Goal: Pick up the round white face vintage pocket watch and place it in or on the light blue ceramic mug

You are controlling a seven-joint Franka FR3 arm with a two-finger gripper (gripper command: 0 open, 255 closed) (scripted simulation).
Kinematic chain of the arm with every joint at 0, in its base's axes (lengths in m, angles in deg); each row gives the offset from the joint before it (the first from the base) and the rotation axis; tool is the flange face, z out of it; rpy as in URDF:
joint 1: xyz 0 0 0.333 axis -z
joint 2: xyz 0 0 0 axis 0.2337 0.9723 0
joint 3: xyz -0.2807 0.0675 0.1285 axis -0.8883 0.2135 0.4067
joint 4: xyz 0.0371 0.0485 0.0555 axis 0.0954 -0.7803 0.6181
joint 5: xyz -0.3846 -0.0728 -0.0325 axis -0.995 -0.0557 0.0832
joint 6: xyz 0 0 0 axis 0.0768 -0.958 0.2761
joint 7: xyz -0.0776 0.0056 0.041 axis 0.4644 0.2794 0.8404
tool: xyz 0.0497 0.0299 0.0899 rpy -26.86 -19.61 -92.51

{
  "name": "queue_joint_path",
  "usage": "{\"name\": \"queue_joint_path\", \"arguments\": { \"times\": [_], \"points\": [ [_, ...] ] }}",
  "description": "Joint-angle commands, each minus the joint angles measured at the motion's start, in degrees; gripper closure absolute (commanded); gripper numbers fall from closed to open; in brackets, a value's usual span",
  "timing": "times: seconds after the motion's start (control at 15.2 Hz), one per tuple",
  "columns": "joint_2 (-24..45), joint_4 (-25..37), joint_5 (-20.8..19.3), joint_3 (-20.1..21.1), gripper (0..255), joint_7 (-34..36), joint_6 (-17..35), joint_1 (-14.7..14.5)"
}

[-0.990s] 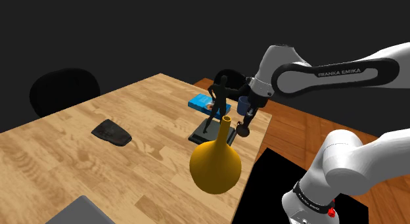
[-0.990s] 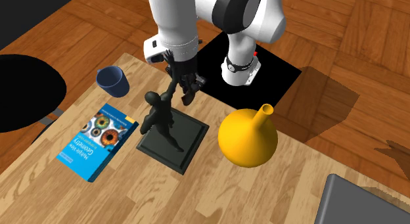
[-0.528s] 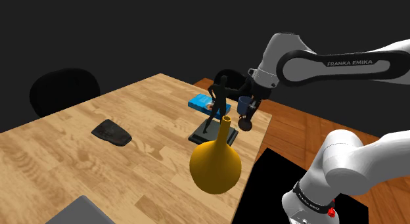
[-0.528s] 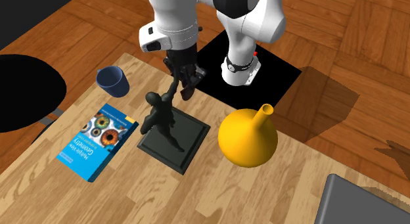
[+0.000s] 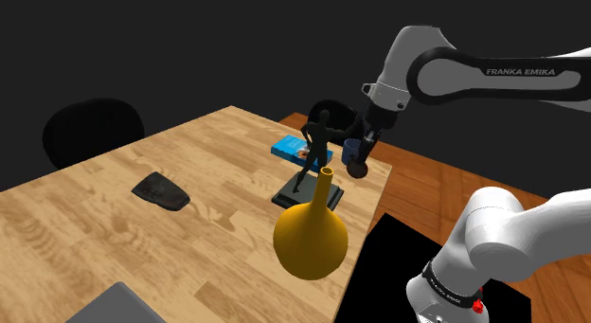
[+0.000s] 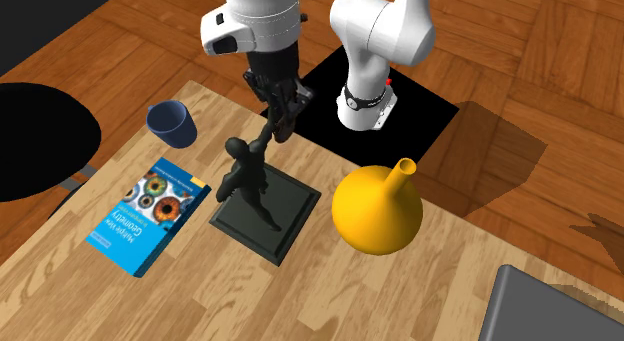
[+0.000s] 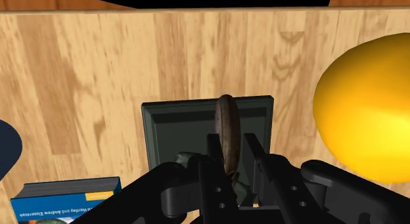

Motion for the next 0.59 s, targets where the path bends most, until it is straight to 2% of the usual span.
{"name": "queue_joint_path", "arguments": {
  "times": [0.0,0.13,0.46,0.53],
  "points": [
    [0.1,1.5,0.1,0.1,255,0.2,-1.5,-0.1],
    [0.1,2.7,0.1,0.2,255,0.3,-2.6,-0.1],
    [5.2,7.5,-3.0,-6.0,255,-6.5,-2.5,2.1],
    [3.8,6.0,-2.4,-4.6,255,-4.9,-2.5,1.7]
  ]
}}
